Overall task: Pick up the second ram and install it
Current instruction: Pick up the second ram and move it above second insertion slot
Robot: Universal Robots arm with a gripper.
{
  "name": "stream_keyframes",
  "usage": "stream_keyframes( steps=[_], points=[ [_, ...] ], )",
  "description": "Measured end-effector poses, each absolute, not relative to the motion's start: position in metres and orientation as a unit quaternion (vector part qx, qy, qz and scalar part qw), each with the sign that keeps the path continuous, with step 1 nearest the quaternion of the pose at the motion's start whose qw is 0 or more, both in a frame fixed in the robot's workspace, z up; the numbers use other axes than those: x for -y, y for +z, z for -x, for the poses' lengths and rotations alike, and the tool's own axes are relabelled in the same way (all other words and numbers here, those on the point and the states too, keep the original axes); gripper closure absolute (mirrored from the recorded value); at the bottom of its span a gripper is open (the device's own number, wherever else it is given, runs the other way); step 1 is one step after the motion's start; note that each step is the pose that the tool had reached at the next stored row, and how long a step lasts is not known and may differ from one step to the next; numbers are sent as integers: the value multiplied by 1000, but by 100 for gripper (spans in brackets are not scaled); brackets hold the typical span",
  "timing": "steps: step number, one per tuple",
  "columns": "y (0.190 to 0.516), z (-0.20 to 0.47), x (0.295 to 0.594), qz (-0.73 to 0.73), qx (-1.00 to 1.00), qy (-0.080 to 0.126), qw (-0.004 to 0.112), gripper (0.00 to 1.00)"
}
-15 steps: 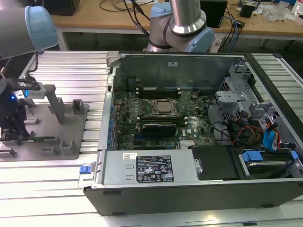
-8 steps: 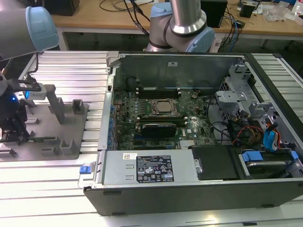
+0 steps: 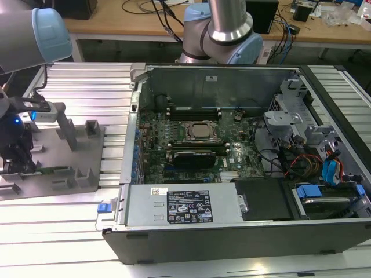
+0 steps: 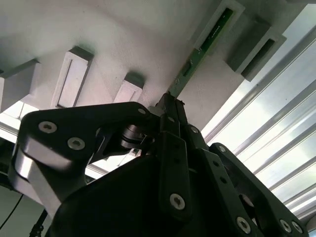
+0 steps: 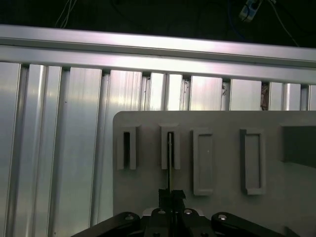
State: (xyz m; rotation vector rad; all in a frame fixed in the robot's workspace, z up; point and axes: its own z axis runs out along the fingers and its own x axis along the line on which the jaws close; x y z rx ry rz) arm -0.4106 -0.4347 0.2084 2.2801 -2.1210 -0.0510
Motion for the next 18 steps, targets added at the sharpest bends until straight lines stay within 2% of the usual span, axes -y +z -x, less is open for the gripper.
stream_keyframes(
  steps=[18],
  points=[
    [214, 410, 435, -700, 714, -17, 13, 91]
  ],
)
